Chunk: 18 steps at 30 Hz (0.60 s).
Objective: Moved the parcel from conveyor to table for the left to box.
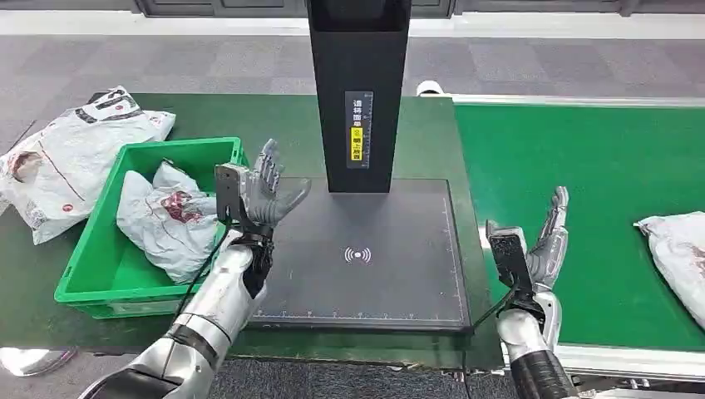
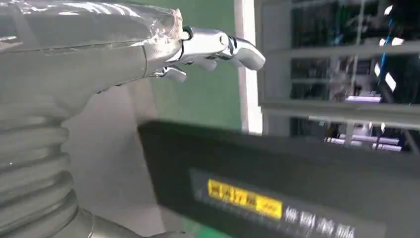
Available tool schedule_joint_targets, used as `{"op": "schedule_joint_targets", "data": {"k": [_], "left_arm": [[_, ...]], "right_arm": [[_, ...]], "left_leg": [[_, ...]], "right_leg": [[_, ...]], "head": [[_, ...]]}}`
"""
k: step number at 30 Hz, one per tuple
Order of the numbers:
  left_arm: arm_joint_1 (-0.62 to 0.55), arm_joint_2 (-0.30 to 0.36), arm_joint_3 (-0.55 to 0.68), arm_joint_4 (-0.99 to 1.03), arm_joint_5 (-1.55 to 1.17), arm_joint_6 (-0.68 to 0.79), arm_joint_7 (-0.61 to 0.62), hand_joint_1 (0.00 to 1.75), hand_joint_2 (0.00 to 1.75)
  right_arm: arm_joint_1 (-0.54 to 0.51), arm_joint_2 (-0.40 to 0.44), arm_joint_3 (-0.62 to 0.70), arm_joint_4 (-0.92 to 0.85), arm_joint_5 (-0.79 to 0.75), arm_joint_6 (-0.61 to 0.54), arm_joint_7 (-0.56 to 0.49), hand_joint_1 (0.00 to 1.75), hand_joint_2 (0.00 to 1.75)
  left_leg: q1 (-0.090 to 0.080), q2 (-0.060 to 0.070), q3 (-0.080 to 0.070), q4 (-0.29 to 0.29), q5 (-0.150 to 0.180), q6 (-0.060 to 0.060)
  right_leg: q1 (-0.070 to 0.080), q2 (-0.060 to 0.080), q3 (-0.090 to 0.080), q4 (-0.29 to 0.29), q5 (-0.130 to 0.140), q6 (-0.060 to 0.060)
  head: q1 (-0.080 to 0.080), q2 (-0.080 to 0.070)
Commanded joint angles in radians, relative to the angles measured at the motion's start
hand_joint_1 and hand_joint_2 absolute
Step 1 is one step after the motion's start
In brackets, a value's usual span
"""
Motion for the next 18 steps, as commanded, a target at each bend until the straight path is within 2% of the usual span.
{"op": "schedule_joint_targets", "data": {"k": [1,6,18], "left_arm": [[-0.011,-0.023,-0.149,0.166,0.012,0.031,-0.041,0.00,1.75],[-0.017,-0.017,-0.151,0.164,0.013,0.029,-0.041,0.00,1.75],[-0.017,-0.017,-0.151,0.164,0.013,0.029,-0.041,0.00,1.75]], "right_arm": [[-0.007,-0.018,-0.174,0.113,0.089,-0.012,0.008,0.00,1.75],[-0.012,-0.014,-0.175,0.114,0.092,-0.012,0.010,0.00,1.75],[-0.012,-0.014,-0.175,0.114,0.092,-0.012,0.010,0.00,1.75]], "left_leg": [[0.000,-0.004,0.003,-0.002,0.001,0.000],[0.000,0.000,0.003,-0.002,0.000,0.000],[0.001,0.001,0.001,-0.001,0.000,0.000]], "right_leg": [[0.000,-0.004,0.004,-0.002,-0.001,0.000],[0.001,0.000,0.004,-0.002,0.000,0.000],[0.001,0.001,0.001,-0.001,0.000,0.000]], "head": [[0.000,0.000],[0.000,0.000],[0.000,0.000]]}}
